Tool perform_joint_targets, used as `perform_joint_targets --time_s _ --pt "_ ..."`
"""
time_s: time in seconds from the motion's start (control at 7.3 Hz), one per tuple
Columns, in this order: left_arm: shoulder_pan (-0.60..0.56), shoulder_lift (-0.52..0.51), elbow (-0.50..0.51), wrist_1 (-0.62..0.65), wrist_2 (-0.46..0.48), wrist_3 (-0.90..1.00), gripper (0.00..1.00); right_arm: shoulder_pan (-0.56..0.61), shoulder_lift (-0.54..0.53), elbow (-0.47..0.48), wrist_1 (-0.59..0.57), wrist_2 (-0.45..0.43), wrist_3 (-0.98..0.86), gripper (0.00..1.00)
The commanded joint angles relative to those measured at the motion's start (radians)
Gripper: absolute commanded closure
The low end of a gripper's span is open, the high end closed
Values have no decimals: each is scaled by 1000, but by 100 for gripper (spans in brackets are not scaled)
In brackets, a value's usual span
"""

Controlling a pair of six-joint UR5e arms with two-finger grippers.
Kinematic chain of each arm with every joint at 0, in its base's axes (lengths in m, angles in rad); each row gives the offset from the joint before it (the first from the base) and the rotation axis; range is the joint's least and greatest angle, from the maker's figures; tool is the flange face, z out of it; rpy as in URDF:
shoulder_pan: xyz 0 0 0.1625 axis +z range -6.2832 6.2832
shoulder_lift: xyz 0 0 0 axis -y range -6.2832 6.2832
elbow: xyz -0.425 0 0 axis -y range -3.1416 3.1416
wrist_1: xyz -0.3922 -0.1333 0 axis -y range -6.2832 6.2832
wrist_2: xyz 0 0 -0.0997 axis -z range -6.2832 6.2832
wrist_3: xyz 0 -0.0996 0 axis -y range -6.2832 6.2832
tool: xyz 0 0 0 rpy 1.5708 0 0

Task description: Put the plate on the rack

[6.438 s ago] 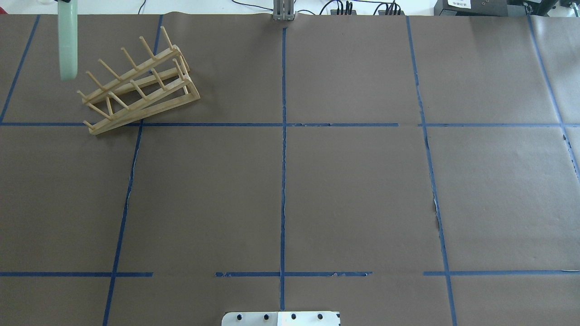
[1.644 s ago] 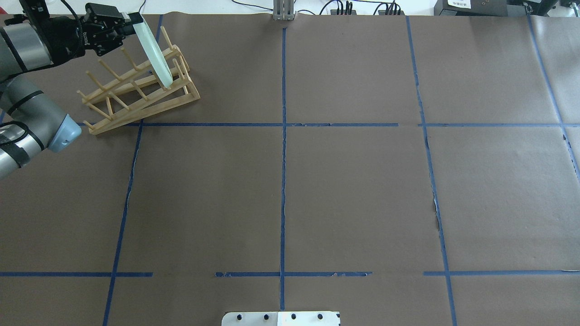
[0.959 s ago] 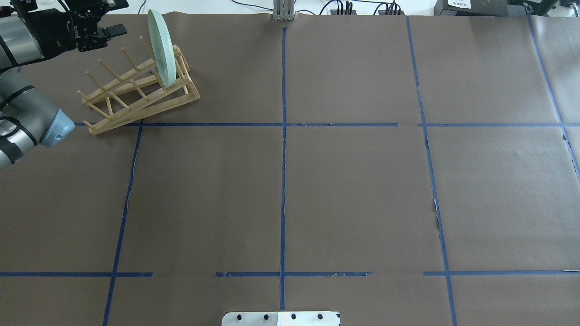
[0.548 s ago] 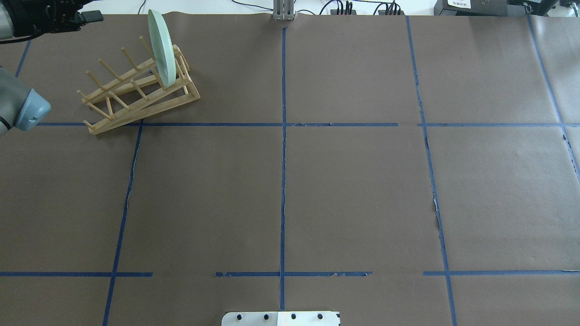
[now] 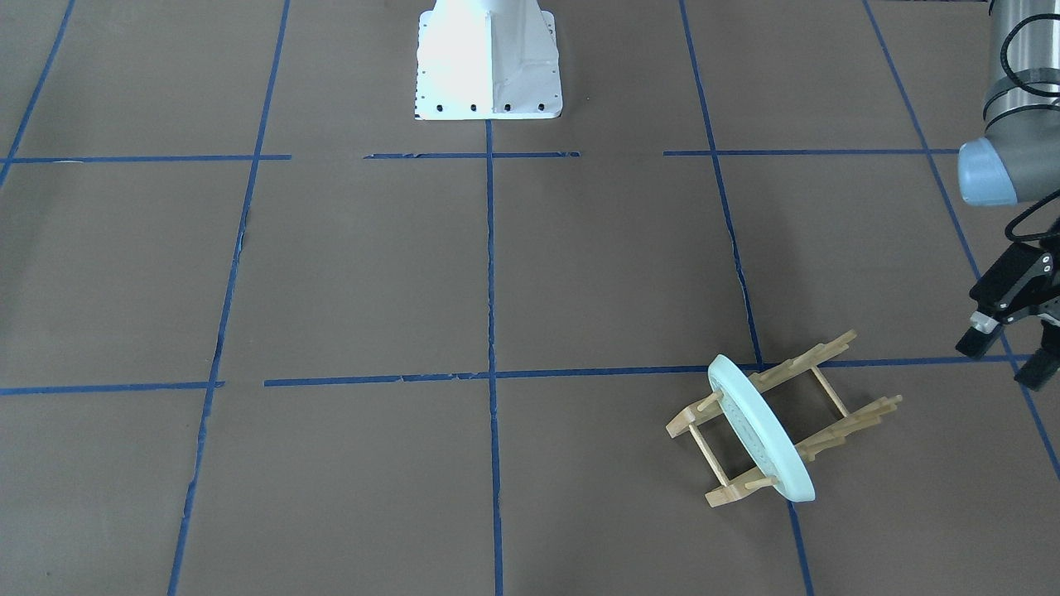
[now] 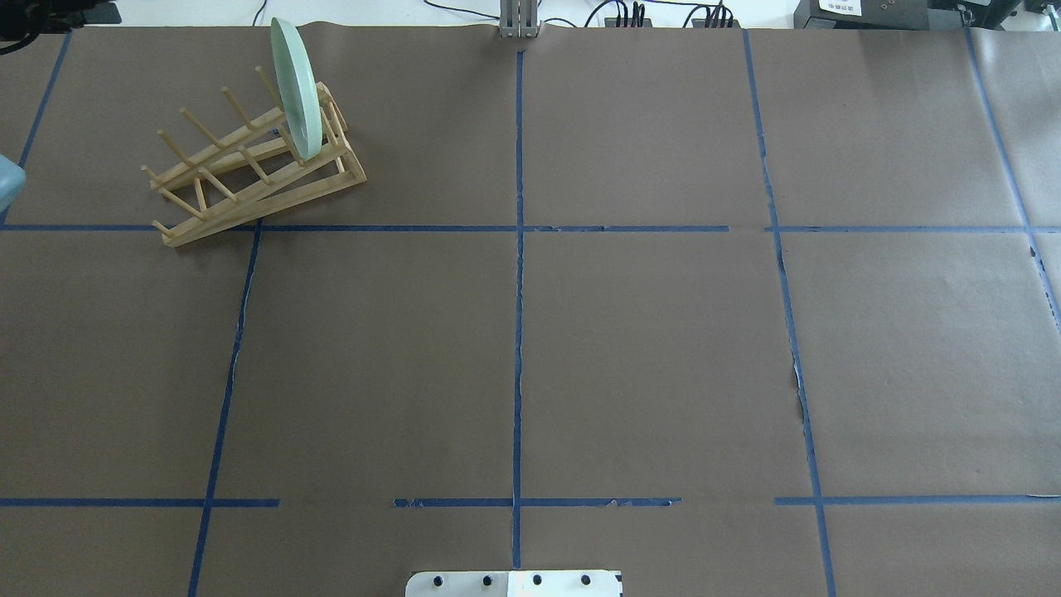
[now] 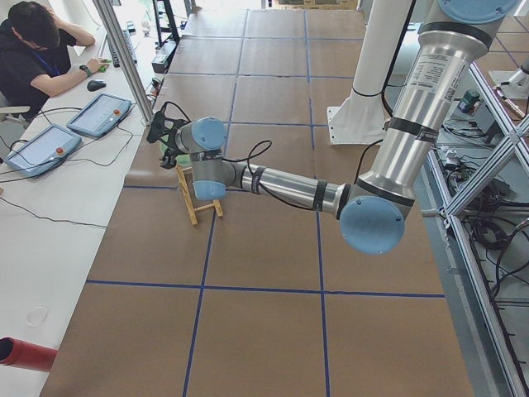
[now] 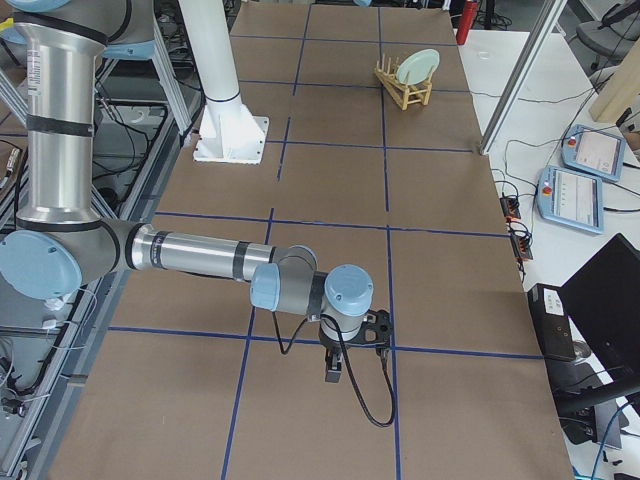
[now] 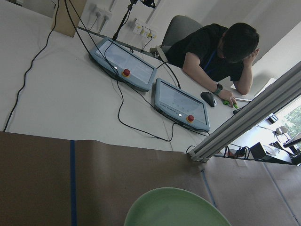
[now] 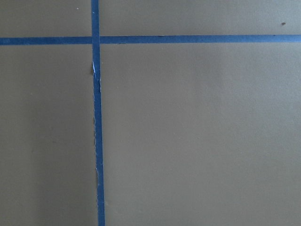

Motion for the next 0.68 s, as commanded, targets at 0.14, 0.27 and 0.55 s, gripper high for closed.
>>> perform_joint_targets --time_s 0.14,0.27,0.55 --pt "-91 52 -80 335 11 438 0 0 0 -1 0 0 0 0" --pt "-112 87 -88 391 13 559 0 0 0 -1 0 0 0 0" --pt "-137 116 -92 608 4 767 0 0 0 1 -2 0 0 0"
